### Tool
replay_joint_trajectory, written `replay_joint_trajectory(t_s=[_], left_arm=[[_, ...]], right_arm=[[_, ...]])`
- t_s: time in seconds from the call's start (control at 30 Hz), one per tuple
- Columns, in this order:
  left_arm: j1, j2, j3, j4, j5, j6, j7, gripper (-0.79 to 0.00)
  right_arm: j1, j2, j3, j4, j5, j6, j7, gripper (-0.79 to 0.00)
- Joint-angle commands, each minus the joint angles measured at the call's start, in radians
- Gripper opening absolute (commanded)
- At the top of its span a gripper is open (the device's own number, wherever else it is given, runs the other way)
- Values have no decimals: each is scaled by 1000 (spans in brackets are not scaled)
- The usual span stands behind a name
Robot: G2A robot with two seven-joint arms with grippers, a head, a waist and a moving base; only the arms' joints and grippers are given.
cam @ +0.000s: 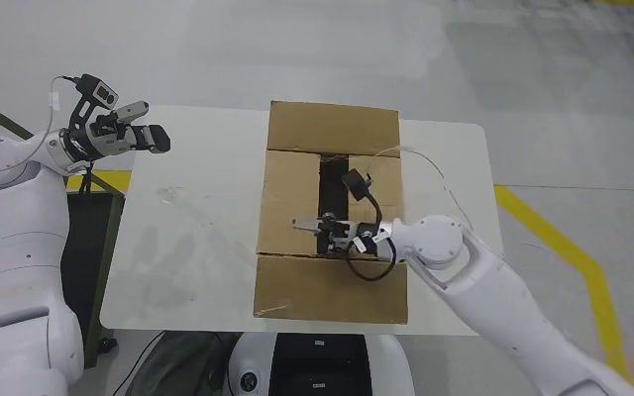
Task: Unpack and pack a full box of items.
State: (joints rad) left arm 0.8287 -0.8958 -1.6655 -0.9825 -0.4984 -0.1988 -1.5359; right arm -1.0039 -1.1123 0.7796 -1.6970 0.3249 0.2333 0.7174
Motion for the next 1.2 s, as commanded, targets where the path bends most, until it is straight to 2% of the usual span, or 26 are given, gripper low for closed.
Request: replay_joint_trajectory(t_s=[0.0, 0.2, 0.4, 0.53, 0.9, 1.0, 1.17], left_arm=[[0, 0, 0, 0, 0, 0, 0, 0], [0, 0, 0, 0, 0, 0, 0, 0], [0, 0, 0, 0, 0, 0, 0, 0], [0, 0, 0, 0, 0, 0, 0, 0], [0, 0, 0, 0, 0, 0, 0, 0], [0, 0, 0, 0, 0, 0, 0, 0], [0, 0, 0, 0, 0, 0, 0, 0]], right_arm=[[7, -7, -7, 22, 24, -16, 2, 0], [8, -16, 16, 54, 80, -77, 19, 0], [-52, 5, 99, -21, 104, -126, 72, 0], [-64, 7, 115, -57, 117, -159, 112, 0], [51, -43, 5, -1, 142, -176, 122, 0], [82, -59, -29, -9, 89, -149, 51, 0], [132, -90, -97, -38, 49, -124, 9, 0]])
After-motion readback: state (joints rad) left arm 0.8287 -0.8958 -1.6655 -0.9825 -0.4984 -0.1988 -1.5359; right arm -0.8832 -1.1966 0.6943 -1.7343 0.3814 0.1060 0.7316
